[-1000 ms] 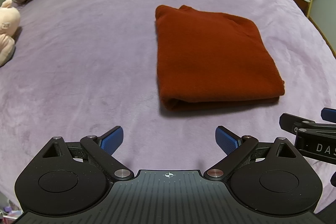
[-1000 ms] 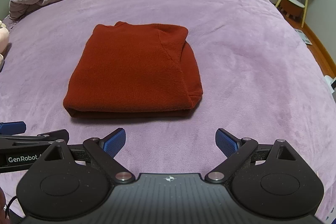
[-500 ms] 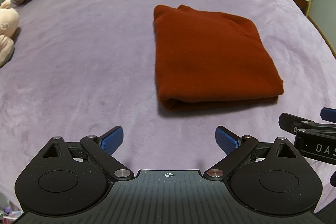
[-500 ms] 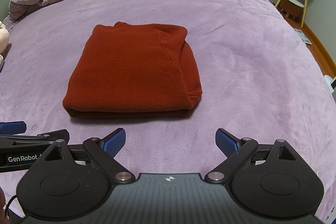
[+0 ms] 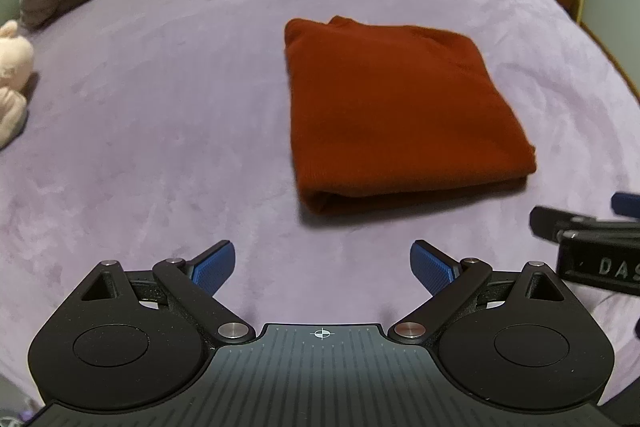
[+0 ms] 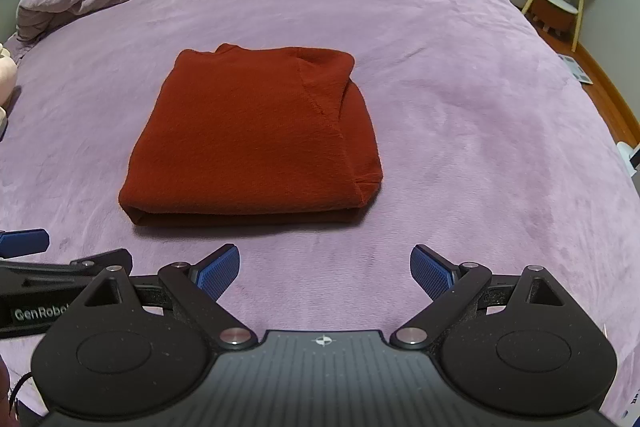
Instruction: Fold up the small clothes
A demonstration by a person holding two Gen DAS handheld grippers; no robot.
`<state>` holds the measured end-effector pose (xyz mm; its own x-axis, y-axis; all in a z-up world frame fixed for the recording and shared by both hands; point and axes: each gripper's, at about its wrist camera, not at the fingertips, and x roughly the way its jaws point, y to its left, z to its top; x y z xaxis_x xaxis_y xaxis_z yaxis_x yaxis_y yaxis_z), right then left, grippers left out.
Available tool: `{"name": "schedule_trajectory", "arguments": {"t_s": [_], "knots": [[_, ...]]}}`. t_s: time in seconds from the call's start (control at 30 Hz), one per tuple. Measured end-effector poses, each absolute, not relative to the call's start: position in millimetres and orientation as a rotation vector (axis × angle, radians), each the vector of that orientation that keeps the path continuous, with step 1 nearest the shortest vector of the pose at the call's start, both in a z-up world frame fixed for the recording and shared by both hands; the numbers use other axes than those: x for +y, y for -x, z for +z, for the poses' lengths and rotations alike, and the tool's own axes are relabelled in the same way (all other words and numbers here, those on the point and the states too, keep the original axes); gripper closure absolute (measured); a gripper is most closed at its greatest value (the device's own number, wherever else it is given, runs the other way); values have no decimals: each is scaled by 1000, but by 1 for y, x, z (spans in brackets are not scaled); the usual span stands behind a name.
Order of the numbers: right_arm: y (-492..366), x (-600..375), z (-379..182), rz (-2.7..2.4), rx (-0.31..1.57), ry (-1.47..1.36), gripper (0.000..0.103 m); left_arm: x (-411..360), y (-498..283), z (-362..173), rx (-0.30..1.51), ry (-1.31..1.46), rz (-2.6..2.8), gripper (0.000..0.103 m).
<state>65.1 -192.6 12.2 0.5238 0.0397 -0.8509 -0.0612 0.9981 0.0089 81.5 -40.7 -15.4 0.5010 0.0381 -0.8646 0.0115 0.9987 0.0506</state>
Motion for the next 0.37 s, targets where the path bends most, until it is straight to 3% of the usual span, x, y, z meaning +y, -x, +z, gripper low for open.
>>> {"name": "schedule_trajectory", "arguments": {"t_s": [0.37], "knots": [[-64,-193,14,57,1013,22,10,-45,-79,-13,1051,-70,-4,5]]}}
